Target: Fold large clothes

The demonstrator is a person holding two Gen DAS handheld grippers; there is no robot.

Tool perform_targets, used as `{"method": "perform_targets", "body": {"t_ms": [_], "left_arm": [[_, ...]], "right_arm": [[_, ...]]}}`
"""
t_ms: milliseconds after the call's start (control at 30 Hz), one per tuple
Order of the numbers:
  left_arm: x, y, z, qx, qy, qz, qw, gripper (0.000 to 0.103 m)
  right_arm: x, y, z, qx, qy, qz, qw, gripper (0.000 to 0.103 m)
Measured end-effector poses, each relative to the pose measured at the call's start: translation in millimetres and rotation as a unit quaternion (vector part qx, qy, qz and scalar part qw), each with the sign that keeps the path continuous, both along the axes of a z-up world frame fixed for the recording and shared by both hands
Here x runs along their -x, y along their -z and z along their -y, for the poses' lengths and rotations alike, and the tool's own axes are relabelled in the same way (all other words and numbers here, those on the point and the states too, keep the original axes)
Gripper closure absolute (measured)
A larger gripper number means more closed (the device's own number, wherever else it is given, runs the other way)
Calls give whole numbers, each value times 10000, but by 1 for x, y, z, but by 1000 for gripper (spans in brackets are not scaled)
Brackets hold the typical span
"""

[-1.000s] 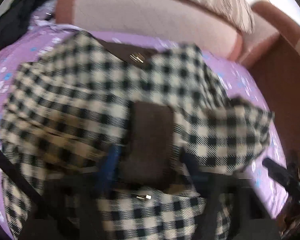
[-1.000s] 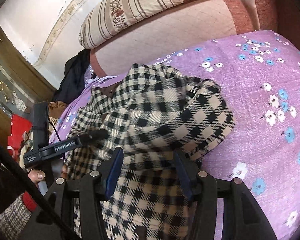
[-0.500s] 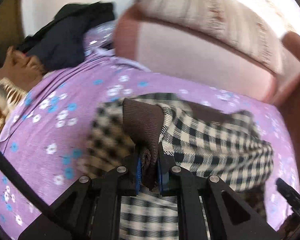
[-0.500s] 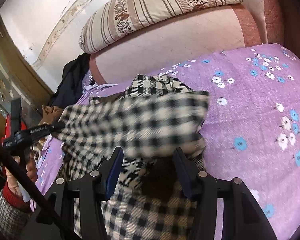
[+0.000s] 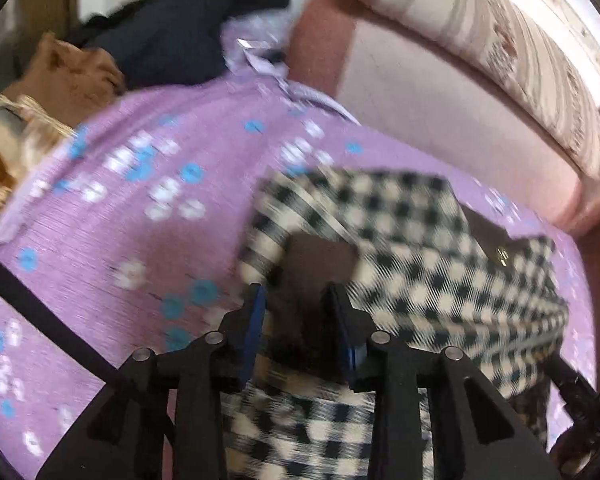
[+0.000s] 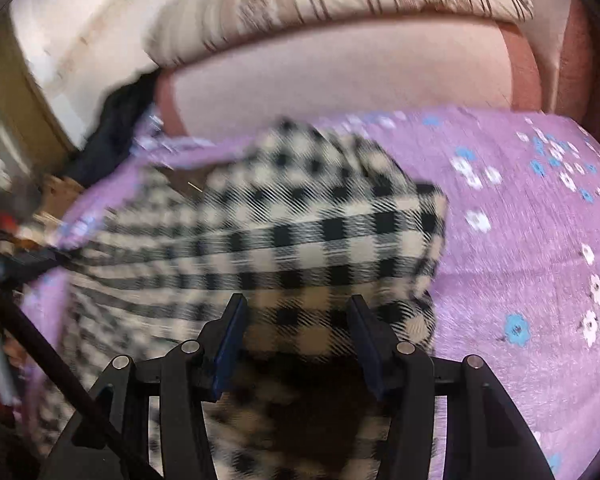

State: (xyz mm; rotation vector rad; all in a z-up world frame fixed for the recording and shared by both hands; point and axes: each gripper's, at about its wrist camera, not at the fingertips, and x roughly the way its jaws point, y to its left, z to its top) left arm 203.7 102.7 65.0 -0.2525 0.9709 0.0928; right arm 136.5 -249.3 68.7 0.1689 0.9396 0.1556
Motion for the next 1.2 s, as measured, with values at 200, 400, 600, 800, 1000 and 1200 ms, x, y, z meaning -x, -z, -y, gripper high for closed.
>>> {"method": "perform_targets", "body": {"t_ms": [200,400,600,800,1000,1200], "left_arm": [[3,-23,0,-413,-68,424,9982,67],[-10,4,43,-686,784,108,9945,57],[-25,46,31,-843,568,-328,9943,54],[-6,29,36,-1291,615,-121,9897,52],[17,11,50,-1595,795,74,9840,50],[19,31,49,-1448,675,-284,9867,47]], "right_arm": [[-6,10,13,-79,233,-217,9995,47],[-6,14,2,234,113,-156,9995,44],[-4,16,2,199,78,-139,9997,43],[2,2,-1,384,222,97,9990,42],[24,-30,-32,572,-70,705,9958,42],[22,16,-63,1185,-589,-6,9912,42]]}}
